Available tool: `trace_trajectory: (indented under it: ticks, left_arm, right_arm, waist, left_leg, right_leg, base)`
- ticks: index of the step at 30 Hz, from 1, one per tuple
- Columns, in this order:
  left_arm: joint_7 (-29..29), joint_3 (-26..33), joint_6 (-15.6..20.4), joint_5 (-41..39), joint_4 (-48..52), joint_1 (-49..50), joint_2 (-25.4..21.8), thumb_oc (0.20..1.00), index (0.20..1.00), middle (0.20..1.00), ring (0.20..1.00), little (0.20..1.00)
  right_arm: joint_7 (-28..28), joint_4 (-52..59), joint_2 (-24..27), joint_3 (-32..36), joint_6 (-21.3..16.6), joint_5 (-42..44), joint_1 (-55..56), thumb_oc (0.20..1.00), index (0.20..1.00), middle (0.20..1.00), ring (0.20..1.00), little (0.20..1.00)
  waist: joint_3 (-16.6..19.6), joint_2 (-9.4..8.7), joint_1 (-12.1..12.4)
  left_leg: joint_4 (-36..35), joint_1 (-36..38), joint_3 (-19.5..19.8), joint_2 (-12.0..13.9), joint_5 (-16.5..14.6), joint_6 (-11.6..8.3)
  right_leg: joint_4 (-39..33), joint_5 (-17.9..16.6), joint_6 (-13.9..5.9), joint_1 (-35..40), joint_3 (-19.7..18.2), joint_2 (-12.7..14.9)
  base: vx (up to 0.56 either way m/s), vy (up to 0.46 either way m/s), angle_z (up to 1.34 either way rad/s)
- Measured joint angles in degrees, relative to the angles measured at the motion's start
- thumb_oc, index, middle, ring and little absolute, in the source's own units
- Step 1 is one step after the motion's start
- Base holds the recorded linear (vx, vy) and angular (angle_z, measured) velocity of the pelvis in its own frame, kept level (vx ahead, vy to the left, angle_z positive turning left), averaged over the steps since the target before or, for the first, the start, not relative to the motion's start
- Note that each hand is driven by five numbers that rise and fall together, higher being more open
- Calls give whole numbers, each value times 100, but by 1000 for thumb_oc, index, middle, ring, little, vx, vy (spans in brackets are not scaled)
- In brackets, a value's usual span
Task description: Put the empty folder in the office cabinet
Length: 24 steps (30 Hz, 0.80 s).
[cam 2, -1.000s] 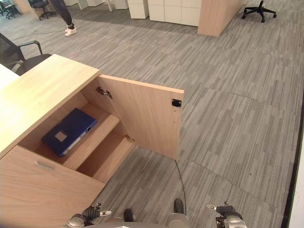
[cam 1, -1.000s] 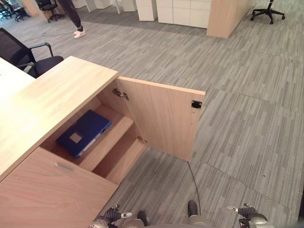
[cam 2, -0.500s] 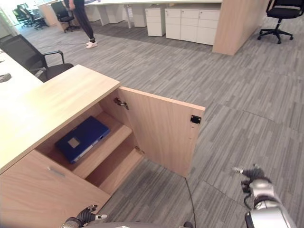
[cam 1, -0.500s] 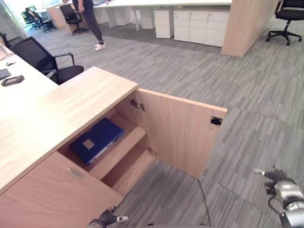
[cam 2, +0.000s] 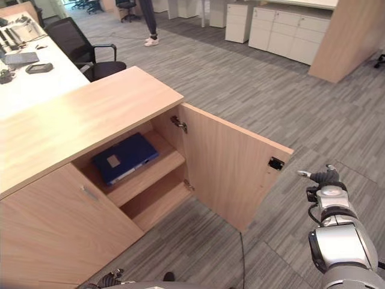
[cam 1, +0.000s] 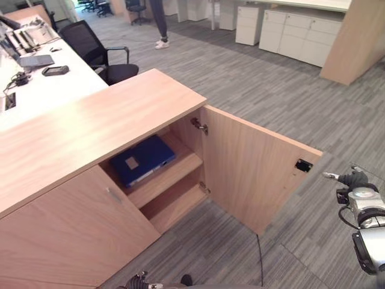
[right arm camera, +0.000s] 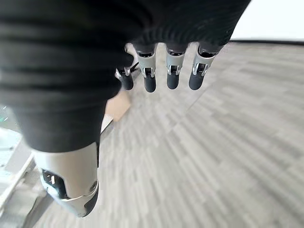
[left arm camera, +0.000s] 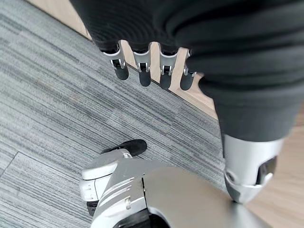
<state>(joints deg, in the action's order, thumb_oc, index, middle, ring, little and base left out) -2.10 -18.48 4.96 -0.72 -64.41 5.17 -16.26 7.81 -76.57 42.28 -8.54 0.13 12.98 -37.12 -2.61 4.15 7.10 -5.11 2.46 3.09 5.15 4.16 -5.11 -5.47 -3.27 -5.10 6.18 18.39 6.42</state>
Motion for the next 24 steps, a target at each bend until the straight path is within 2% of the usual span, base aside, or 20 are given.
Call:
trace_trajectory:
  ticks: [5,13,15,19,24]
  left_arm:
    - [42,-4,1,-3,52,-12,6,1000,1000,1000,1000,1000]
    - [149,-23,-14,-10,39,-72,17,1000,1000,1000,1000,1000]
    - [149,-71,-36,-10,39,-84,4,1000,1000,1000,1000,1000]
    - [150,-172,-58,-10,43,-89,13,1000,1000,1000,1000,1000]
    - [161,-134,-83,-8,37,-91,36,1000,1000,1000,1000,1000]
  right_arm:
    - [125,-14,-388,-20,-7,183,-8,1000,1000,1000,1000,1000]
    - [229,-30,-978,-66,-129,400,114,1000,1000,1000,1000,1000]
    - [230,9,-1203,-80,-213,407,155,1000,1000,1000,1000,1000]
    - [211,108,-1410,-80,-366,414,359,1000,1000,1000,1000,1000]
    - [55,1068,-1545,-312,-381,475,1054,1000,1000,1000,1000,1000]
  waist:
    - [-5,3,120]
    - [-14,-13,105]
    - [2,-36,-2]
    - [16,-51,-58]
    - [57,-43,-191]
  left_leg:
    - [1,-33,172,-3,29,-29]
    - [-6,-169,375,7,56,-76]
    - [-5,-166,373,3,63,-67]
    - [-4,-133,360,9,80,-64]
    - [-4,-129,336,19,78,-62]
  right_leg:
    - [0,45,-15,65,156,-7]
    - [1,129,-37,91,362,-30]
    - [1,128,-37,93,360,-29]
    - [0,129,-34,104,336,-33]
    - [2,131,-30,92,295,-48]
  base:
    - [-12,-5,17]
    - [-16,1,13]
    - [-6,8,2]
    - [-18,7,-3]
    - [-30,4,-3]
